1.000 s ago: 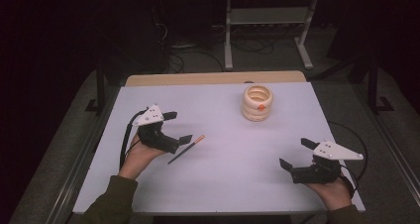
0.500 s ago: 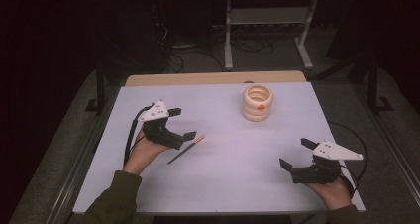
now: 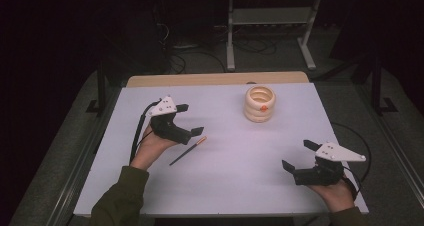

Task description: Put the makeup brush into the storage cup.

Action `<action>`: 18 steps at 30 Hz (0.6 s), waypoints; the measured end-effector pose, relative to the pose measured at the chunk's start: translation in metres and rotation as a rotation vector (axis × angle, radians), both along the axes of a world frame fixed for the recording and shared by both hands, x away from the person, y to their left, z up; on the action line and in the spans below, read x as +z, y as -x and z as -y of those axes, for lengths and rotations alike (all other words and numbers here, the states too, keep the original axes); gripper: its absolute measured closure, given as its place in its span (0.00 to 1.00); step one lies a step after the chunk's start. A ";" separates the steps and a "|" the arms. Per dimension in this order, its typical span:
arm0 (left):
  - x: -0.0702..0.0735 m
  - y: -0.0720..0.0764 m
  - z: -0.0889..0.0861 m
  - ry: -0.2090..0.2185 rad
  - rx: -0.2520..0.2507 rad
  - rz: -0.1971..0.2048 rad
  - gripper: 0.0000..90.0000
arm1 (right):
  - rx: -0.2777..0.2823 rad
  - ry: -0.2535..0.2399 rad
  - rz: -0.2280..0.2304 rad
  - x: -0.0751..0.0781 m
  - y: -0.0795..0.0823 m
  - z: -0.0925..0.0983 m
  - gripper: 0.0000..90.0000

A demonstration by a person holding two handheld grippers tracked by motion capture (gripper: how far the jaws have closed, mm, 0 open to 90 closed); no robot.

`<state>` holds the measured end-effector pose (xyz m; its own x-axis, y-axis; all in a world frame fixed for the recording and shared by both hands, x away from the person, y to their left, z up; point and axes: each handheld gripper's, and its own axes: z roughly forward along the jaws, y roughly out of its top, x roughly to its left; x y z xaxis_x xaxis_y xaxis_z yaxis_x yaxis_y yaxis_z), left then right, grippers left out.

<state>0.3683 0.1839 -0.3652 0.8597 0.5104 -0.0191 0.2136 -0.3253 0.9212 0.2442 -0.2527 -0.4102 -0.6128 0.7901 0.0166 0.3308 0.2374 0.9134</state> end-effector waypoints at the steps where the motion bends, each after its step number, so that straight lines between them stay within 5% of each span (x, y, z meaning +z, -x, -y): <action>1: 0.000 0.000 0.000 0.000 0.000 0.000 0.00 | 0.000 0.000 0.000 0.000 0.000 0.000 0.01; 18: 0.006 -0.020 0.011 0.009 0.014 0.008 0.00 | -0.009 -0.004 0.001 0.001 0.000 0.002 0.01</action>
<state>0.3878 0.1726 -0.3593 0.8528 0.5220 -0.0171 0.2109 -0.3141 0.9257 0.2438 -0.2546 -0.4095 -0.6060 0.7953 0.0194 0.3320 0.2307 0.9146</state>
